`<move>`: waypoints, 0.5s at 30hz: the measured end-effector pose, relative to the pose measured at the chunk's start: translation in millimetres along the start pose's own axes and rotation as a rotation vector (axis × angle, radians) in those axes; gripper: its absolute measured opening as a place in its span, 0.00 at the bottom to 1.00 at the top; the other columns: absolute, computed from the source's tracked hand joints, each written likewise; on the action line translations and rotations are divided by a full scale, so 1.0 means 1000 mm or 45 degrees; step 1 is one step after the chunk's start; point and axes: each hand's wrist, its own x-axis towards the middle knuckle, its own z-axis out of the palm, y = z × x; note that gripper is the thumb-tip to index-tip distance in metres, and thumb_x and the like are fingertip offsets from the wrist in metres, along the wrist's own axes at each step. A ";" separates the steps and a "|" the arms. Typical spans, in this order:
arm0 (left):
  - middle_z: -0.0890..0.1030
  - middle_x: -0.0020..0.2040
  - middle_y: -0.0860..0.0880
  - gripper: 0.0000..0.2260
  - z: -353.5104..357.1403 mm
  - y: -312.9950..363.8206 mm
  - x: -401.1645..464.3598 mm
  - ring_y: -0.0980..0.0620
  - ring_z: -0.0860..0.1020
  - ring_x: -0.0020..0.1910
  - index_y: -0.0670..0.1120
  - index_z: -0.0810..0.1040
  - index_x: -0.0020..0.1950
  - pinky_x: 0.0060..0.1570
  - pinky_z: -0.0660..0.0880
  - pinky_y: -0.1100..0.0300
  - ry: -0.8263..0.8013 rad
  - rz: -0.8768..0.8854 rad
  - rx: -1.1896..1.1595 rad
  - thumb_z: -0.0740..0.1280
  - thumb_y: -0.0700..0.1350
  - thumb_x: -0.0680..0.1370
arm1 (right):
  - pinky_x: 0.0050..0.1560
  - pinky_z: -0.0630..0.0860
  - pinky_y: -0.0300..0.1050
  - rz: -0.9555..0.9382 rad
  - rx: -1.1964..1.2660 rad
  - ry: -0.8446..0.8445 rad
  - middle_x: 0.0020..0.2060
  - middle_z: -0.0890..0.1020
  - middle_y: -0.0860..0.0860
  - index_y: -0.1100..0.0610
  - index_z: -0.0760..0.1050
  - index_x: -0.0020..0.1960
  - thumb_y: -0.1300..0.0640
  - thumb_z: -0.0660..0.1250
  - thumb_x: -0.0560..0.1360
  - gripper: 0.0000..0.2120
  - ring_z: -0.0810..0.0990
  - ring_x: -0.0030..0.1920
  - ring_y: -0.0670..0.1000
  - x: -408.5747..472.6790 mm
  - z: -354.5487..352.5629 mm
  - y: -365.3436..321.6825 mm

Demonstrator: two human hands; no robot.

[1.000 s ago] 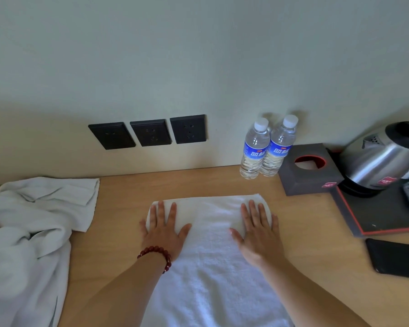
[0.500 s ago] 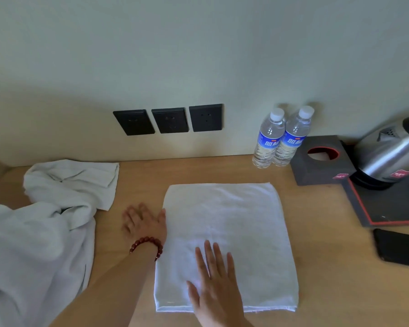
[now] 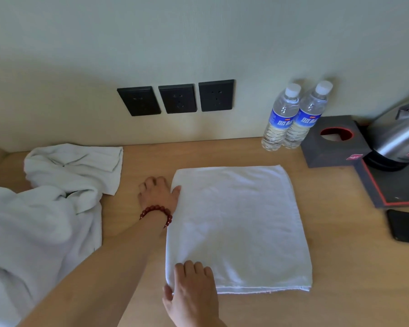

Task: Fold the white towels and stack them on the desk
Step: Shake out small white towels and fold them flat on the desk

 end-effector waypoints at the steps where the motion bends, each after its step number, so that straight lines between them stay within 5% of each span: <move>1: 0.70 0.67 0.42 0.25 -0.001 0.004 0.001 0.40 0.67 0.64 0.45 0.73 0.66 0.62 0.69 0.49 -0.003 0.008 -0.007 0.60 0.64 0.79 | 0.34 0.74 0.48 0.004 -0.001 -0.008 0.31 0.73 0.49 0.53 0.74 0.37 0.43 0.73 0.57 0.17 0.73 0.32 0.54 -0.002 0.001 -0.002; 6: 0.75 0.64 0.43 0.21 -0.008 0.022 0.015 0.42 0.76 0.61 0.44 0.74 0.66 0.58 0.73 0.52 -0.119 -0.037 -0.353 0.64 0.57 0.80 | 0.29 0.72 0.46 0.075 0.025 -0.072 0.28 0.72 0.48 0.52 0.74 0.34 0.49 0.75 0.52 0.15 0.74 0.29 0.52 -0.004 0.002 -0.011; 11: 0.81 0.61 0.43 0.20 -0.015 0.031 0.027 0.42 0.78 0.60 0.43 0.78 0.63 0.51 0.71 0.55 -0.244 -0.129 -0.386 0.65 0.57 0.80 | 0.27 0.72 0.44 0.127 0.054 -0.095 0.27 0.73 0.48 0.52 0.74 0.33 0.49 0.77 0.49 0.17 0.74 0.27 0.51 -0.006 0.003 -0.014; 15: 0.79 0.64 0.43 0.20 -0.015 0.022 0.035 0.42 0.77 0.63 0.43 0.77 0.66 0.59 0.73 0.53 -0.196 -0.164 -0.475 0.67 0.54 0.80 | 0.27 0.72 0.42 0.160 0.096 -0.098 0.26 0.73 0.47 0.51 0.74 0.32 0.49 0.77 0.50 0.16 0.75 0.26 0.50 -0.007 0.003 -0.015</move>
